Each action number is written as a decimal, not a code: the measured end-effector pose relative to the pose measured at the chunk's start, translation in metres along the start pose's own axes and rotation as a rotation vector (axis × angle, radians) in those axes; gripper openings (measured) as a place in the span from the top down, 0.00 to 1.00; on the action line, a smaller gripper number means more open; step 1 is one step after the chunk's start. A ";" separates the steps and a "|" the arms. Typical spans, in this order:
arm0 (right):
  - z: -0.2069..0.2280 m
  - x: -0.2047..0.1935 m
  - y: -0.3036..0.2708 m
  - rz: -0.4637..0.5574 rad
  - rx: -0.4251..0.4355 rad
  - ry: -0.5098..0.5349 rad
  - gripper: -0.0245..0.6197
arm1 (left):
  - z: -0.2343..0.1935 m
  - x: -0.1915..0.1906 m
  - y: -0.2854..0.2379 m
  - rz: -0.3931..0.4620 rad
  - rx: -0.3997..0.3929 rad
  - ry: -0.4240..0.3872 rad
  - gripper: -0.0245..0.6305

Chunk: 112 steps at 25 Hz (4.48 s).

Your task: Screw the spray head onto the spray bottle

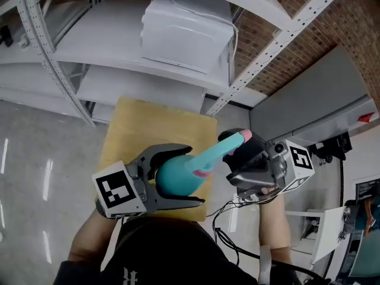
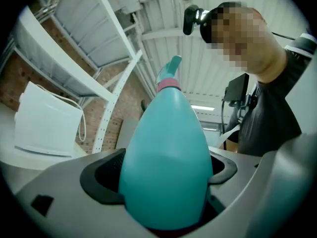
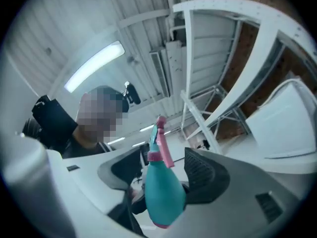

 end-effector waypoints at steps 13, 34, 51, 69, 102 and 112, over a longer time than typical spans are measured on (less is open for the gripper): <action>-0.023 -0.004 -0.030 -0.106 -0.118 0.245 0.76 | -0.004 -0.007 0.000 -0.028 0.106 0.017 0.28; -0.018 -0.021 -0.025 0.024 -0.789 0.260 0.76 | -0.059 -0.014 0.018 -0.139 0.730 -0.068 0.28; -0.031 -0.007 -0.017 -0.103 0.267 0.082 0.62 | 0.028 0.007 -0.017 0.029 -0.350 0.112 0.28; 0.015 -0.016 -0.023 0.086 -0.794 0.115 0.76 | -0.041 -0.020 0.005 -0.308 0.797 -0.115 0.28; -0.024 0.017 -0.031 -0.197 -0.289 0.386 0.76 | -0.022 0.011 -0.011 -0.028 0.269 -0.062 0.28; 0.017 -0.007 -0.044 -0.145 -0.845 0.193 0.76 | -0.059 -0.014 0.007 -0.093 0.801 -0.051 0.28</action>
Point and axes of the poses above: the fingertips, and each gripper's own axes: y backward along the fingers, z to its right, x out of its top, the point moved 5 cm from there along y, backward along the fingers, and after that the axes turned 13 degrees about -x, right-handed, at the moved point
